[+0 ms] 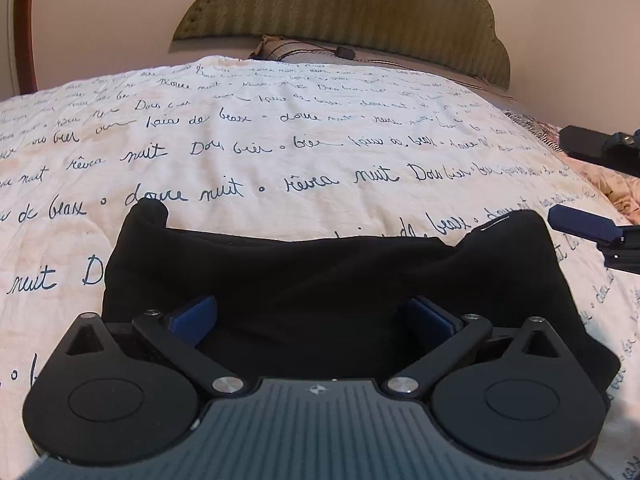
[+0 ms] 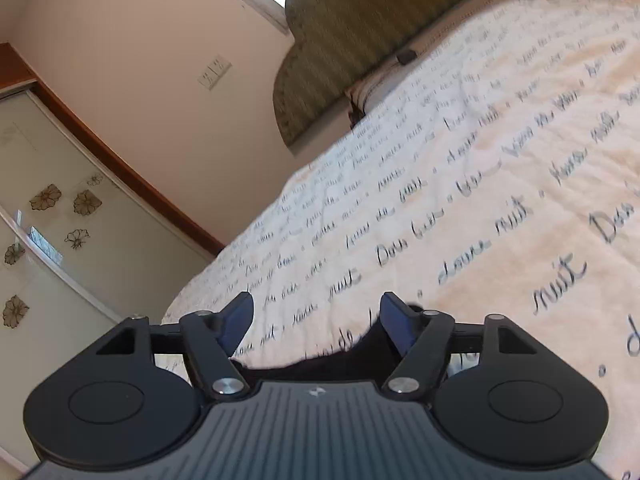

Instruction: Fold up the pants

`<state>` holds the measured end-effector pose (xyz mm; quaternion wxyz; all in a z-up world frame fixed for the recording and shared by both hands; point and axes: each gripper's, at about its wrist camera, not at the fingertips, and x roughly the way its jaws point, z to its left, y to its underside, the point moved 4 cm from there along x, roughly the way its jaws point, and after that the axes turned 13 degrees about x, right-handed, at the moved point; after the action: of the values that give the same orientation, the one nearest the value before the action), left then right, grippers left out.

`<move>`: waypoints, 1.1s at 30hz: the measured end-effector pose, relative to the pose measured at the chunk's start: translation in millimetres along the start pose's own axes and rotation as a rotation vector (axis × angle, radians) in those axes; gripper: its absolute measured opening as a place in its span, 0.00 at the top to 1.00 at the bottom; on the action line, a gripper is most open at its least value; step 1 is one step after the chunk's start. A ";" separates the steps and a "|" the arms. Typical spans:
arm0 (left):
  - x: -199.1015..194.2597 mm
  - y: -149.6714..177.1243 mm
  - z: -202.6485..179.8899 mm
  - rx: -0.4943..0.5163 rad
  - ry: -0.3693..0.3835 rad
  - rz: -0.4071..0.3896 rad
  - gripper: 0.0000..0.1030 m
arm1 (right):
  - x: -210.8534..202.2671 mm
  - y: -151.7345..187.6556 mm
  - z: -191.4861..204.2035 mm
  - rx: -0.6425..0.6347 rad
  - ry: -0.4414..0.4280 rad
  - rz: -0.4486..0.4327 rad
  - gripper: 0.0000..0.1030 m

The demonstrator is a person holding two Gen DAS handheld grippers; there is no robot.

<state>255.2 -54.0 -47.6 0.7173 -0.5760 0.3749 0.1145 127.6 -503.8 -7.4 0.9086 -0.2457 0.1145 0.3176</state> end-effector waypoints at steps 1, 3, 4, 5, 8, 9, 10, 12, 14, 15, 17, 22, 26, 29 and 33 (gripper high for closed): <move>0.1 0.8 -0.7 0.003 -0.006 -0.005 0.00 | 0.6 3.6 0.6 0.002 -0.015 0.023 0.31; -0.6 0.5 -1.4 0.003 -0.009 -0.007 0.00 | 6.7 14.9 2.4 0.011 -0.051 0.101 0.29; -0.8 1.0 -1.1 0.004 -0.008 -0.007 0.00 | 11.7 21.8 1.3 0.026 -0.066 0.150 0.28; -0.1 -0.3 -0.7 0.004 -0.005 -0.007 0.00 | 18.2 27.9 -4.7 0.059 -0.064 0.195 0.28; 3.1 0.3 3.9 -0.008 0.008 -0.013 0.00 | 29.8 32.9 -42.3 0.181 -0.078 0.196 0.40; 4.4 -0.6 5.0 -0.012 0.007 -0.011 0.00 | 27.3 31.6 -56.2 0.229 -0.112 0.179 0.54; 5.2 -1.4 4.3 -0.008 0.001 -0.007 0.00 | 25.4 30.8 -66.5 0.279 -0.109 0.170 0.63; 2.7 -2.2 0.7 0.013 -0.018 -0.005 0.00 | 18.8 31.2 -72.0 0.310 -0.096 0.163 0.69; -10.3 -1.1 0.8 0.004 -0.052 0.006 0.03 | 5.4 33.1 -66.8 0.324 -0.072 0.167 0.66; -21.7 0.8 2.1 -0.012 -0.084 0.009 0.05 | -5.0 34.6 -62.8 0.329 -0.067 0.167 0.54; -55.5 11.7 4.8 -0.037 -0.098 -0.009 0.04 | -31.5 37.5 -52.9 0.289 -0.097 0.147 0.28; -115.3 58.7 8.8 -0.079 -0.096 -0.051 0.00 | -92.7 48.2 -50.9 0.117 -0.023 0.053 0.19; -112.1 90.7 14.9 -0.141 -0.139 0.023 0.00 | -85.0 66.6 -64.4 0.105 0.044 0.128 0.19; -111.8 93.5 19.3 -0.192 -0.133 0.010 0.00 | -67.8 78.6 -61.0 0.017 0.114 0.143 0.19; -109.0 97.6 16.0 -0.169 -0.163 0.002 0.00 | -54.9 87.5 -51.8 -0.131 0.151 0.137 0.23</move>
<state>127.9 20.1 -46.0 0.6943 -0.6228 0.3048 0.1928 27.1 -500.1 -64.3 0.8557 -0.3193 0.1782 0.3663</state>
